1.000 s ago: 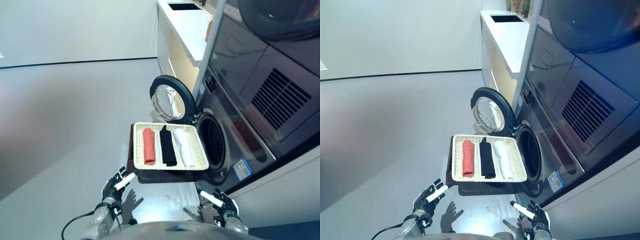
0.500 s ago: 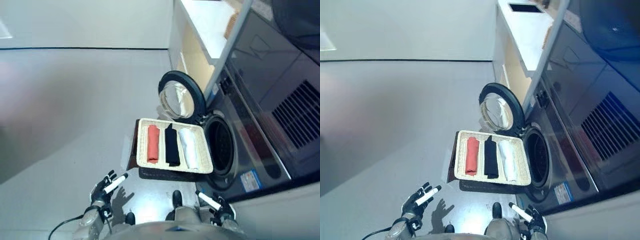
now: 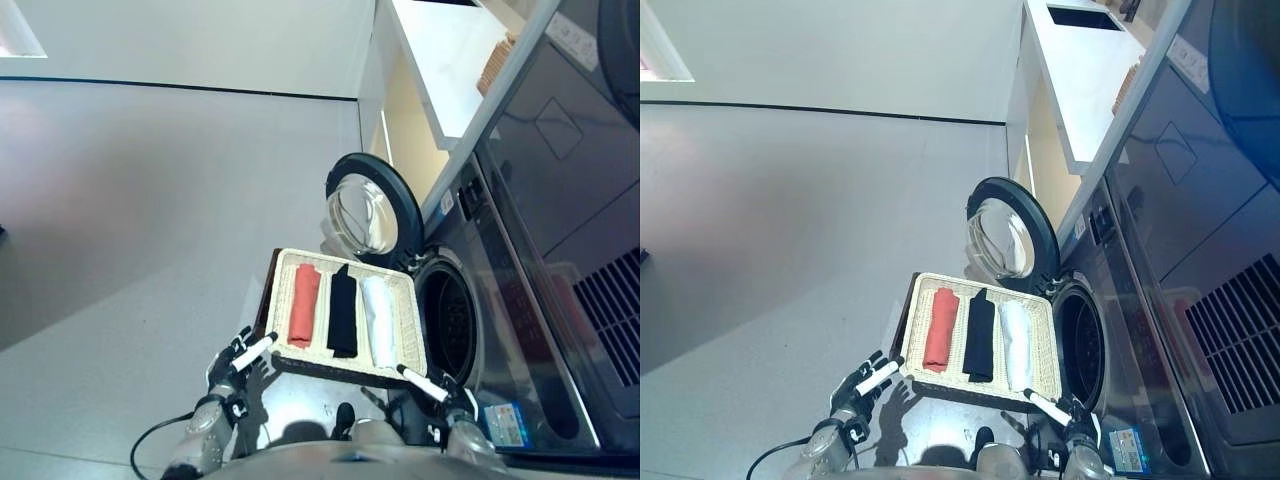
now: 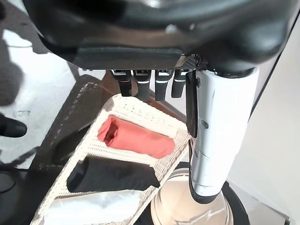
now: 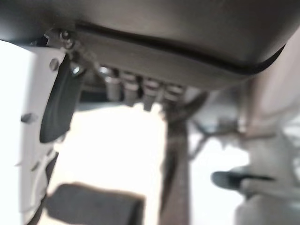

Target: Pick up the clothes and place them into the washing machine

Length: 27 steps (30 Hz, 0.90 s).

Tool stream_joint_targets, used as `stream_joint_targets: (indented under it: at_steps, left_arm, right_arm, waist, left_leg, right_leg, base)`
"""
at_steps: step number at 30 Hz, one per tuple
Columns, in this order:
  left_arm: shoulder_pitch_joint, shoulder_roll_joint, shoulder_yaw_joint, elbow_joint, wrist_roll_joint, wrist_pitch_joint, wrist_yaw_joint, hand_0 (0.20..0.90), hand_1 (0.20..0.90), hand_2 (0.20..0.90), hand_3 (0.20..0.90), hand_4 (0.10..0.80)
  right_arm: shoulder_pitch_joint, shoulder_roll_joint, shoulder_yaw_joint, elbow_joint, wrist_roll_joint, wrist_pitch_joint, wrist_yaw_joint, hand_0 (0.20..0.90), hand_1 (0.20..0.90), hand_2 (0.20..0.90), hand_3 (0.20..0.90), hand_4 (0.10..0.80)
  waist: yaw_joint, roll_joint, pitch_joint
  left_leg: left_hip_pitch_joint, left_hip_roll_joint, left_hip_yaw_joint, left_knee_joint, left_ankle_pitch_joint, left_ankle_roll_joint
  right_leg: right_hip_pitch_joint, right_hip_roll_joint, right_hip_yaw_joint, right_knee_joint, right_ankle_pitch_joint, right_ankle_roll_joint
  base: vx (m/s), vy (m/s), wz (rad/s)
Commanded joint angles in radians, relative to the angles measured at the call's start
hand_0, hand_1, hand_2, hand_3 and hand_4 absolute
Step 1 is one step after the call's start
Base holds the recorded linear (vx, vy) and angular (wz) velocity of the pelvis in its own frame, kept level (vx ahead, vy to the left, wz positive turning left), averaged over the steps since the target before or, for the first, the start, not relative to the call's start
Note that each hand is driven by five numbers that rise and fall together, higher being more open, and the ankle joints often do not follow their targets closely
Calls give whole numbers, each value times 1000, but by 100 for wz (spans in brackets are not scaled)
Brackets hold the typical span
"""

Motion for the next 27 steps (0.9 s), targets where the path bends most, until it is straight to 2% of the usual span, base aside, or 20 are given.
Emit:
stream_joint_targets:
  at_steps: [1, 4, 6, 9, 11, 12, 14, 17, 19, 21, 24, 27]
  left_arm:
    - [-27, 7, -9, -54, 1, -77, 1, 900, 900, 900, 900, 800]
    - [-38, 0, -7, -29, -2, -77, 6, 900, 900, 900, 900, 800]
    - [-38, 0, -1, -38, -8, -76, 7, 900, 900, 900, 900, 800]
    - [-40, 3, -6, -45, -12, -68, 8, 900, 900, 900, 900, 800]
    - [-50, 1, -15, -51, -15, -65, 12, 900, 900, 900, 900, 800]
    - [-60, -2, -23, -48, -15, -65, 15, 900, 900, 900, 900, 800]
    - [-63, -3, -27, -46, -16, -63, 17, 900, 900, 900, 900, 800]
    - [-73, -1, -33, -39, -25, -70, 26, 900, 900, 900, 900, 800]
    - [-74, -3, -34, -34, -25, -72, 29, 900, 900, 900, 900, 800]
    - [-74, -5, -36, -29, -21, -75, 30, 900, 900, 900, 900, 800]
    - [-80, -11, -43, -18, -24, -79, 35, 900, 900, 900, 900, 800]
    - [-81, -18, -46, -10, -21, -83, 34, 900, 900, 900, 900, 800]
  right_arm:
    - [-36, -34, -5, -17, 20, -64, -20, 900, 900, 900, 900, 800]
    - [-37, -28, -1, -1, 35, -66, -16, 900, 900, 900, 900, 800]
    - [-27, -25, 8, -6, 34, -67, -11, 900, 900, 900, 900, 800]
    - [-23, -31, 10, -4, 36, -72, -17, 900, 900, 900, 900, 800]
    - [-34, -35, 8, 1, 39, -73, -25, 900, 900, 900, 900, 800]
    - [-44, -41, 4, -3, 44, -76, -33, 900, 900, 900, 900, 800]
    - [-48, -43, 3, -1, 46, -76, -35, 900, 900, 900, 900, 800]
    - [-61, -50, 4, 9, 44, -78, -45, 900, 900, 900, 900, 800]
    - [-63, -50, 6, 8, 42, -78, -46, 900, 900, 900, 900, 800]
    - [-61, -52, 9, 8, 39, -79, -47, 900, 900, 900, 900, 800]
    - [-62, -54, 10, 8, 35, -82, -55, 900, 900, 900, 900, 800]
    - [-57, -55, 4, 22, 31, -79, -57, 900, 900, 900, 900, 800]
  waist:
    - [-2, 2, 21]
    - [-3, 6, 23]
    - [7, -7, 28]
    - [31, -43, 50]
    - [41, -54, 68]
    - [53, -64, 87]
    - [64, -67, 99]
    - [86, -71, 118]
    - [101, -59, 117]
    - [121, -51, 126]
    - [141, -31, 126]
    - [146, -19, 118]
  left_leg:
    - [160, 27, 73, 45, 119, -34]
    - [140, 49, 79, 98, 190, -45]
    - [102, 65, 67, 198, 270, -48]
    - [14, 61, 50, 380, 335, -28]
    - [-35, 59, 62, 426, 347, -15]
    - [-111, 57, 88, 402, 328, -3]
    - [-145, 55, 100, 388, 302, 3]
    - [-222, 44, 124, 296, 260, -4]
    - [-264, 37, 128, 172, 271, -11]
    - [-281, 28, 120, 75, 319, -19]
    - [-313, 23, 95, -11, 389, -33]
    - [-311, 21, 116, -76, 413, -47]
  right_leg:
    - [-131, -17, 36, 6, 87, 66]
    - [-126, 13, 46, 21, 55, 38]
    - [-91, 42, 51, 10, 36, 12]
    - [-15, 62, 65, -13, 10, -27]
    - [16, 66, 69, -19, -1, -37]
    - [42, 56, 77, -28, -11, -37]
    - [56, 57, 85, -29, -20, -34]
    - [93, 58, 115, -32, -37, -21]
    - [122, 67, 137, -39, -53, -14]
    - [157, 79, 160, -38, -72, -12]
    - [204, 98, 197, -40, -97, -10]
    - [261, 93, 230, -59, -120, -3]
  base:
    - [24, -105, -4]
    - [38, -131, -11]
    - [89, -229, -8]
    - [124, -256, 7]
    - [107, -175, -7]
    - [78, -92, -10]
    - [58, -35, 16]
    - [122, 16, 4]
    - [209, 79, 9]
    - [247, 72, 9]
    - [239, 67, -19]
    - [220, 86, -66]
